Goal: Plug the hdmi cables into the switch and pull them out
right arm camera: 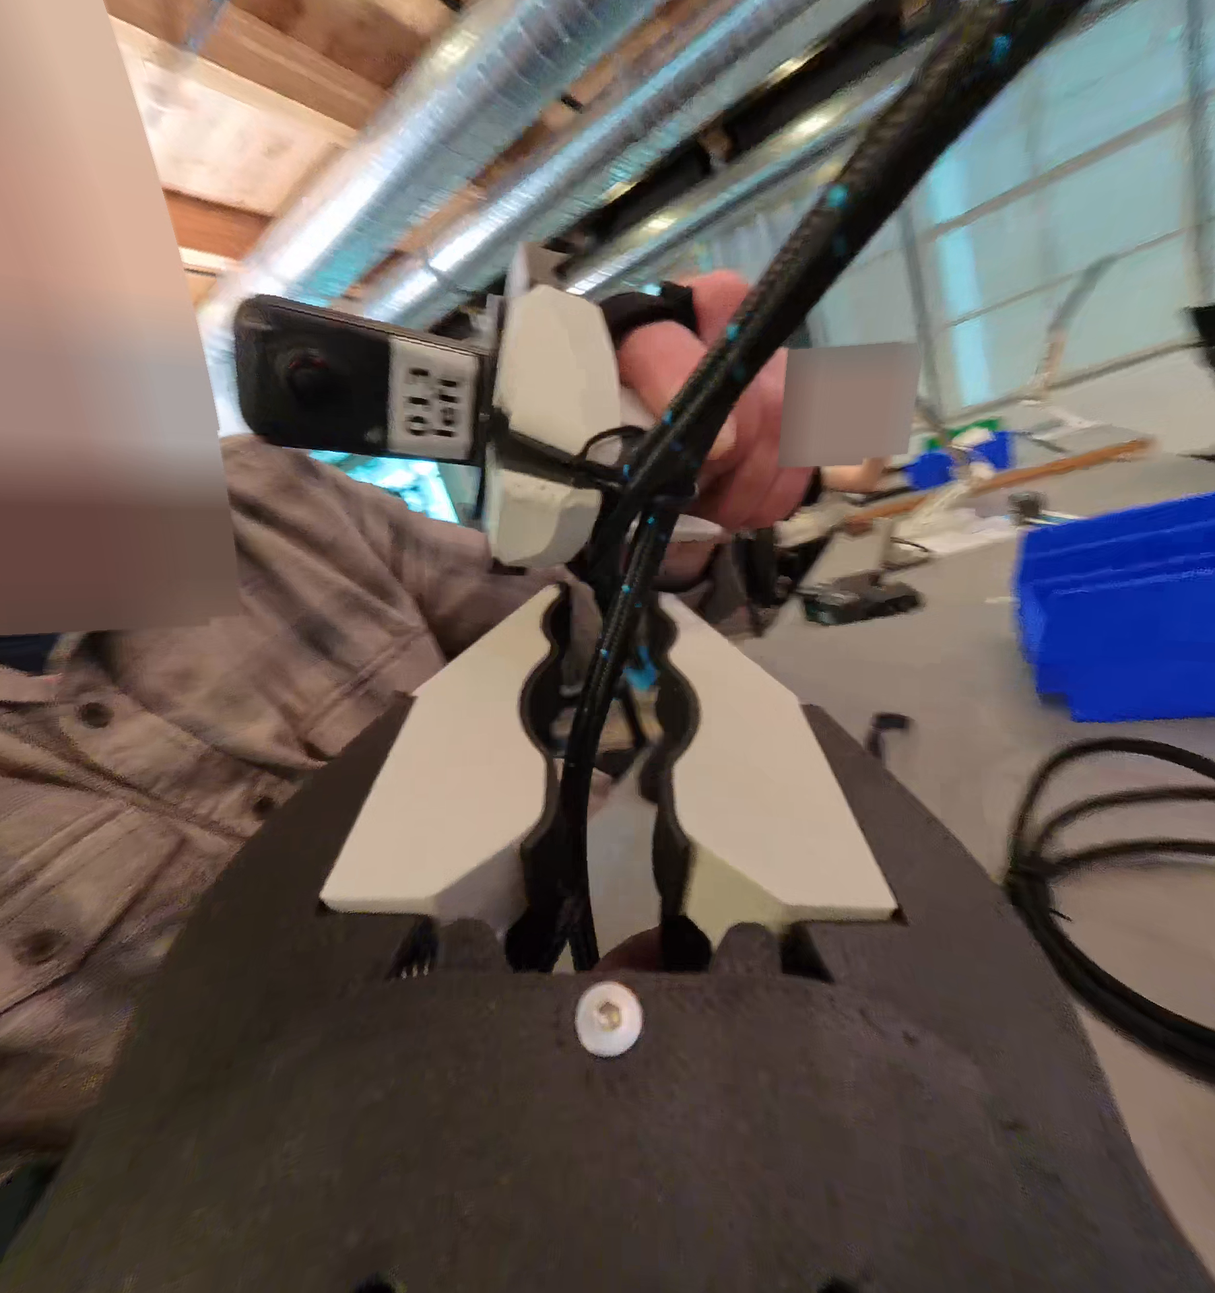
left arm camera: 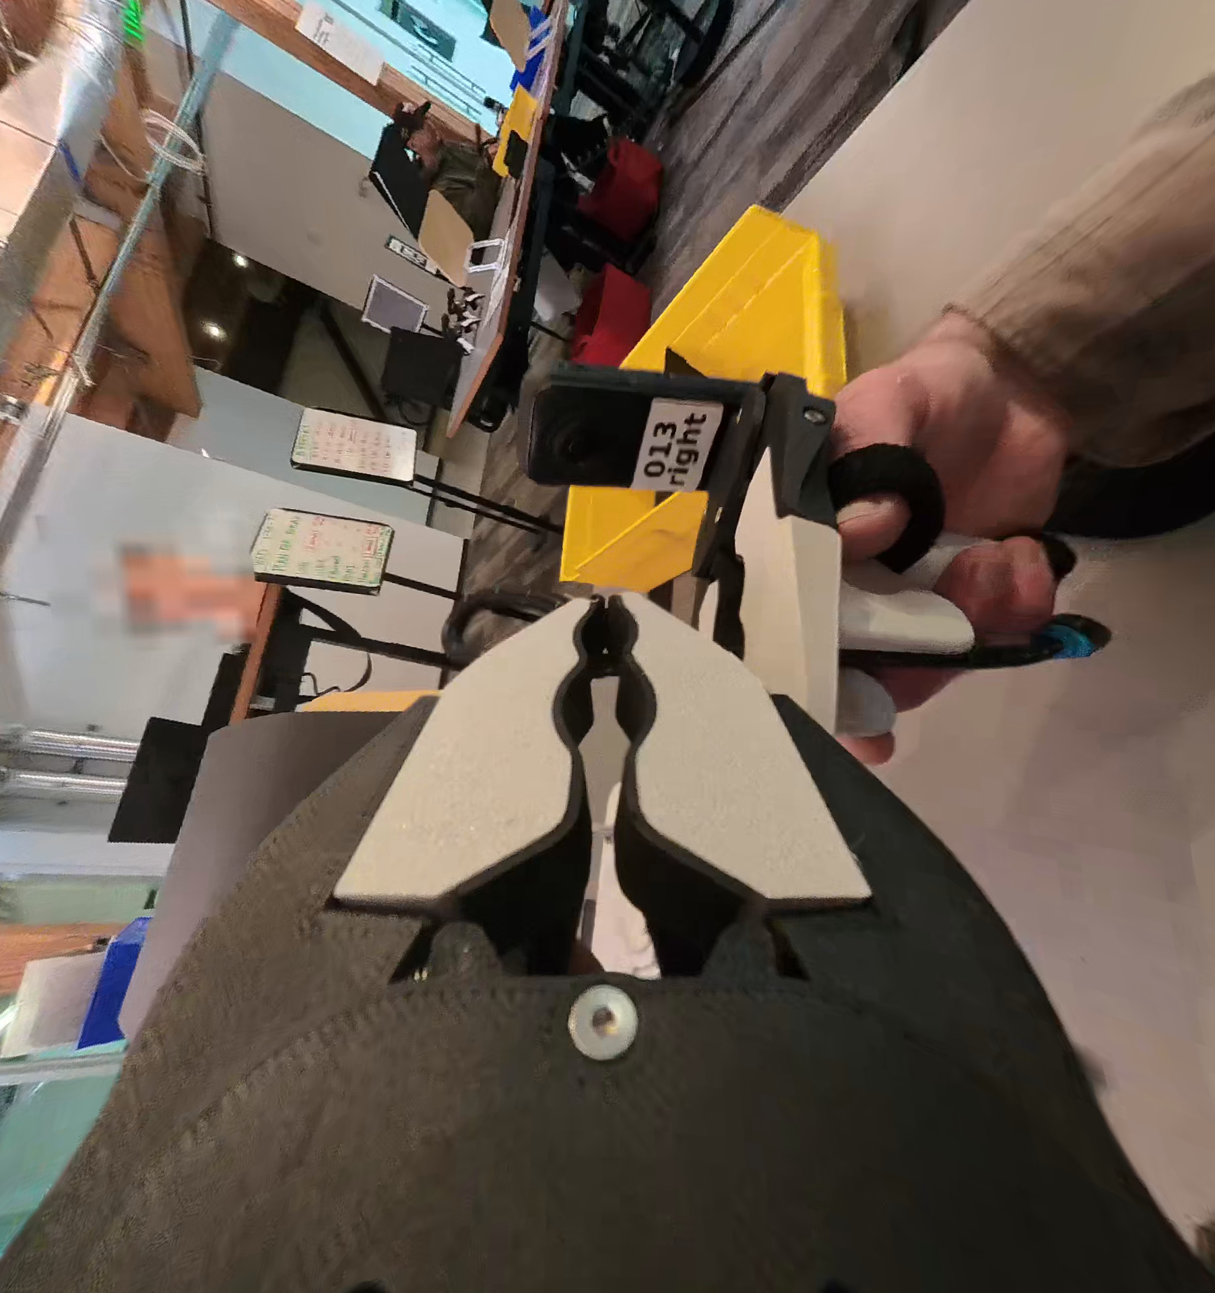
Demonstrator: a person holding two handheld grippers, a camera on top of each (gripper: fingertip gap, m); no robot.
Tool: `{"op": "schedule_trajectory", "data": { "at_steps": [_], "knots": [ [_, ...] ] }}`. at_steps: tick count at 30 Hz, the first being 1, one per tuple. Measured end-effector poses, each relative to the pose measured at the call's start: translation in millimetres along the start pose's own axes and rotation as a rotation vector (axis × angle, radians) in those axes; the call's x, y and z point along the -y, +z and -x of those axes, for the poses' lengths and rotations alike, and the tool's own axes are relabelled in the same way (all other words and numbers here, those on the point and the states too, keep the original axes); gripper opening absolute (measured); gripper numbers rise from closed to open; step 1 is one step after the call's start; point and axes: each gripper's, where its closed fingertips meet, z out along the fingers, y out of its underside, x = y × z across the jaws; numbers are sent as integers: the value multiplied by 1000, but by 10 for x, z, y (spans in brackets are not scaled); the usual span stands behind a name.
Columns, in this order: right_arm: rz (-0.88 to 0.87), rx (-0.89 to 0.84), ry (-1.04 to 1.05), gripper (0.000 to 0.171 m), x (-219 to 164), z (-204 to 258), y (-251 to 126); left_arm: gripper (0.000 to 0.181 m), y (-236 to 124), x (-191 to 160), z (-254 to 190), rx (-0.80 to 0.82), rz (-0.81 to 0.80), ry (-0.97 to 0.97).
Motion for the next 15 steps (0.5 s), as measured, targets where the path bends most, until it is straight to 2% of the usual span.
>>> {"op": "schedule_trajectory", "data": {
  "at_steps": [2,3,5,6,7,10,13,15],
  "knots": [
    [44,-150,-73,44,-18,-146,24,1,-2,-56,35,4,12,-30],
    [59,-244,-139,50,7,-215,18,1,-8,-82,72,15,11,-52],
    [155,-484,-291,51,17,-398,-82,1,-15,-141,133,25,21,-104],
    [227,-582,-372,62,0,-458,-140,1,-23,-142,165,36,10,-124],
    [260,-644,-446,63,22,-455,-178,1,-24,-144,177,34,4,-135],
    [286,-673,-518,78,95,-282,-200,1,-26,-145,244,37,-10,-163],
    [332,-720,-590,84,191,-126,-320,1,-33,-181,302,29,-18,-177],
    [370,-684,-578,86,232,61,-339,1,-55,-194,341,19,-38,-204]
  ]
}}
